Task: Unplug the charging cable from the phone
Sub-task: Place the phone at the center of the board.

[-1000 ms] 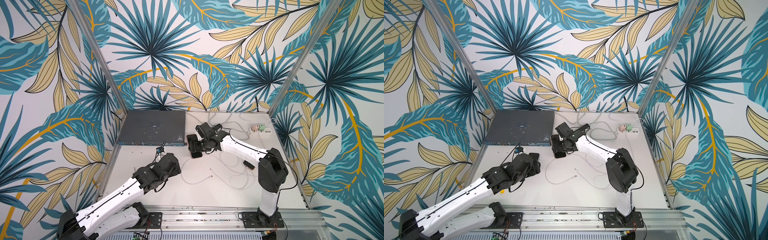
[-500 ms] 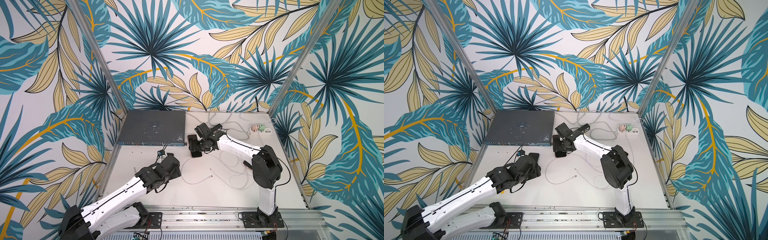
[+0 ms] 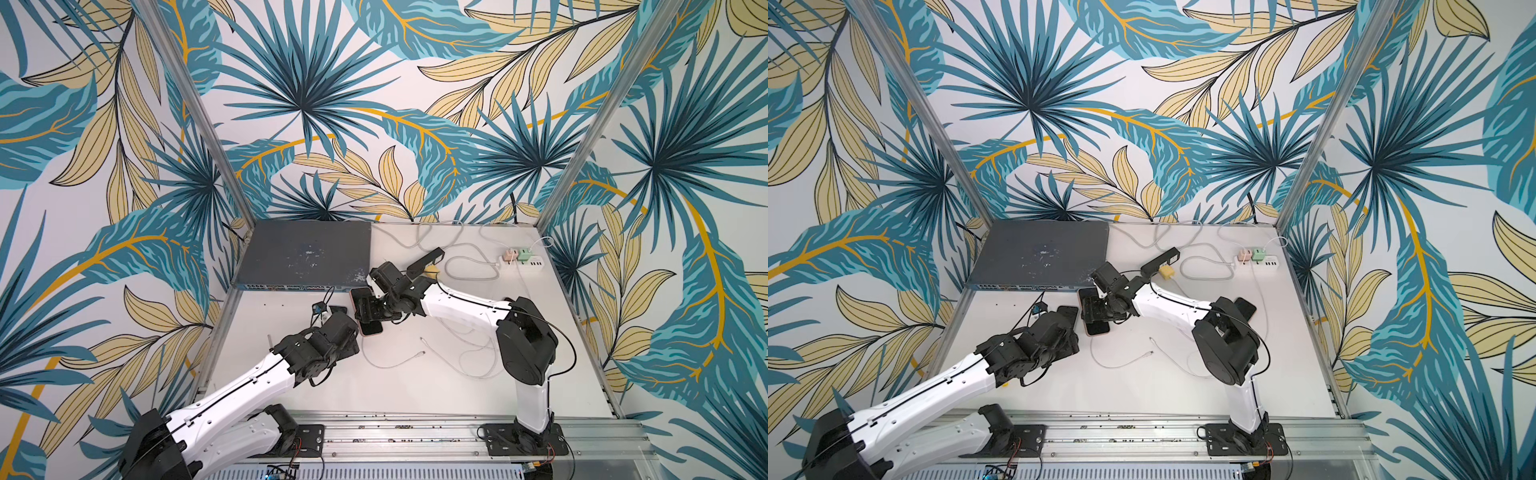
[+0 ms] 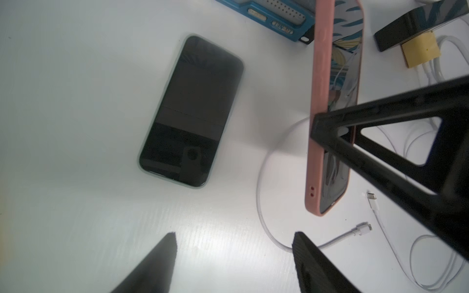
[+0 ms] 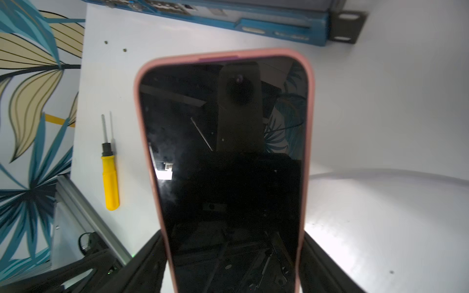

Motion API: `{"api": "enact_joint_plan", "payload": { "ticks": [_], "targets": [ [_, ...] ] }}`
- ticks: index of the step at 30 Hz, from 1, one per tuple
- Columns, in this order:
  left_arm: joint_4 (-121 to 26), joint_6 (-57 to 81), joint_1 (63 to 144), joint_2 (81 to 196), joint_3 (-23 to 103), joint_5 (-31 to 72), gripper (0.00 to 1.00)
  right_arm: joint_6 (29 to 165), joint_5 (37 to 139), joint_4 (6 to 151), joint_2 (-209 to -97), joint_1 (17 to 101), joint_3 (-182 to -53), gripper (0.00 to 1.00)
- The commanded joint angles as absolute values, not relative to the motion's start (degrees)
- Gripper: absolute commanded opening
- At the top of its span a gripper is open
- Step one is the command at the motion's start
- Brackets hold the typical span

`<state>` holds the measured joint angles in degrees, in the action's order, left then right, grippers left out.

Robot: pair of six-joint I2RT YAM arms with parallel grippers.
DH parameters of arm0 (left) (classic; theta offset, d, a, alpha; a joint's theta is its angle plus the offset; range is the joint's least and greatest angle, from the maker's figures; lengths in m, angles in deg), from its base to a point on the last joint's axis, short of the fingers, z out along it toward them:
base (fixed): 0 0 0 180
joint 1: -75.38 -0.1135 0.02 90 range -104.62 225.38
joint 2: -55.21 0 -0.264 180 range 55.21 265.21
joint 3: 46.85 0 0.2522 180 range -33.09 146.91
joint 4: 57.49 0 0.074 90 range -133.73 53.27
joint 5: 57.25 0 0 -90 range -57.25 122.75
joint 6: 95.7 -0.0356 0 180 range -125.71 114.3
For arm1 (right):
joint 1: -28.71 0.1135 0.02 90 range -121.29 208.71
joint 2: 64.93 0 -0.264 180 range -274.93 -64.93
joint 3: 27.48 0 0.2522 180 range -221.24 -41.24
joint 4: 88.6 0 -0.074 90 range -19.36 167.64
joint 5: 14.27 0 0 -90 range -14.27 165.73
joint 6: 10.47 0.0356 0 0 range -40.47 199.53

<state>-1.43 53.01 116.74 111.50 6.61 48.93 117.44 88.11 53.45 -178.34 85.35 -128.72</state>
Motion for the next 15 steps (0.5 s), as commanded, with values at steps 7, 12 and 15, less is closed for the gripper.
{"api": "enact_joint_plan", "payload": {
  "ticks": [7,12,15],
  "targets": [
    [4.40,52.06,115.19,105.22,9.71,51.91,0.75,130.78,94.72,66.40,-181.60,87.25,-126.84,0.50],
    [4.95,51.88,115.19,103.95,9.53,51.74,0.75,135.24,95.25,70.98,-183.13,88.29,-124.50,0.50],
    [5.05,51.61,115.19,103.56,9.53,51.73,0.75,136.19,94.40,70.61,-184.42,89.08,-125.46,0.50]
  ]
}}
